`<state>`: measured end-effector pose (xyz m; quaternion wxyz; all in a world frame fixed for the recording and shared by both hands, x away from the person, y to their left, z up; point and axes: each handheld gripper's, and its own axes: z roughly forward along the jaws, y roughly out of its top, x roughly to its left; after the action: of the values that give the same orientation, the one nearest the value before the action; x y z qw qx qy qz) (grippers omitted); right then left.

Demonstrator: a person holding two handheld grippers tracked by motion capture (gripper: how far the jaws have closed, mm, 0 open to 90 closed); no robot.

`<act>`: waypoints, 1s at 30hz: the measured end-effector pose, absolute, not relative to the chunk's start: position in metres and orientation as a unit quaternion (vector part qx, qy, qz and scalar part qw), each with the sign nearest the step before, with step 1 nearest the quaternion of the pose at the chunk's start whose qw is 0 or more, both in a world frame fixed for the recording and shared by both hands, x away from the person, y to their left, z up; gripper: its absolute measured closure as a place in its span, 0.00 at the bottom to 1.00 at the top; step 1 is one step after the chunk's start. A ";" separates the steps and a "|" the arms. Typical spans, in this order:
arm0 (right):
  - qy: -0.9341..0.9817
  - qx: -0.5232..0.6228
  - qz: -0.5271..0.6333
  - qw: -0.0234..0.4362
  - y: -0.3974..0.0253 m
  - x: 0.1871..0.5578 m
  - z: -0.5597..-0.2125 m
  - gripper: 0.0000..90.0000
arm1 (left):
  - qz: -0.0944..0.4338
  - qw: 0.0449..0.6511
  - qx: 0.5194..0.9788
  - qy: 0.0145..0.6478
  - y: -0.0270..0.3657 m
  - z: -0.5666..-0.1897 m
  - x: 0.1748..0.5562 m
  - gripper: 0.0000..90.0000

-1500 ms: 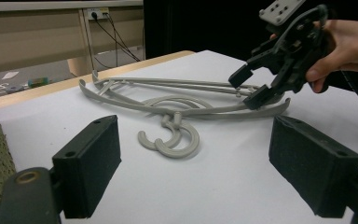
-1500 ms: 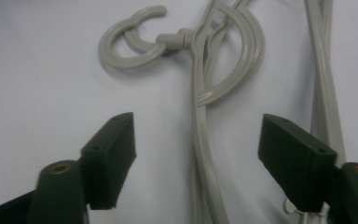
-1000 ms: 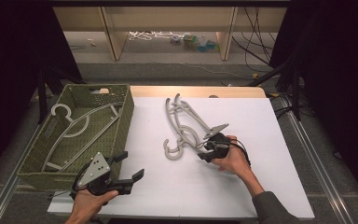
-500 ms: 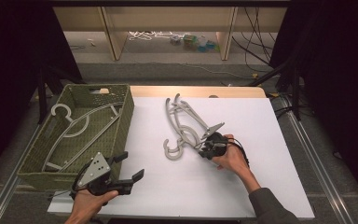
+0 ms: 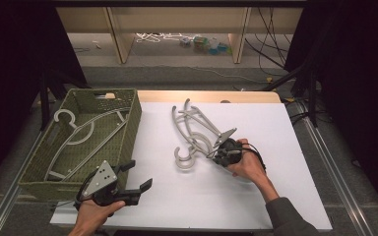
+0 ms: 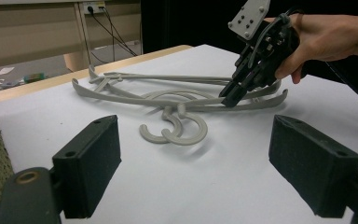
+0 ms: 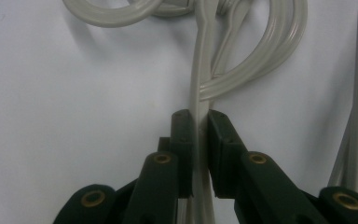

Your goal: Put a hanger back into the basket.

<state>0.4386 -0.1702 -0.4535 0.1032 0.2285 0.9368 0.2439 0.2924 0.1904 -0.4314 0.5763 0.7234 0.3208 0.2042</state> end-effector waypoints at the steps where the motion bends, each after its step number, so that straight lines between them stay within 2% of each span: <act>1: 0.936 0.226 0.244 0.110 -0.170 0.438 -0.453 0.91 | 0.204 0.576 0.723 0.321 0.190 -0.431 0.292 0.18; 16: 0.933 0.194 0.271 0.138 -0.174 0.423 -0.422 0.92 | 0.215 0.567 0.732 0.311 0.190 -0.432 0.292 0.21; 24: 0.929 0.170 0.301 0.134 -0.183 0.399 -0.402 0.92 | 0.269 0.535 0.754 0.268 0.183 -0.432 0.297 0.26; 28: 0.928 0.159 0.318 0.109 -0.184 0.385 -0.394 0.92 | 0.279 0.519 0.760 0.273 0.179 -0.430 0.303 0.27; 30: 0.926 0.155 0.327 0.104 -0.182 0.379 -0.393 0.92 | 0.315 0.482 0.774 0.263 0.176 -0.429 0.305 0.28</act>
<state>0.3791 -0.1820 -0.3927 0.1038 0.1553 0.9263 0.3272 0.3051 0.1758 -0.4287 0.4819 0.7741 0.2632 0.3150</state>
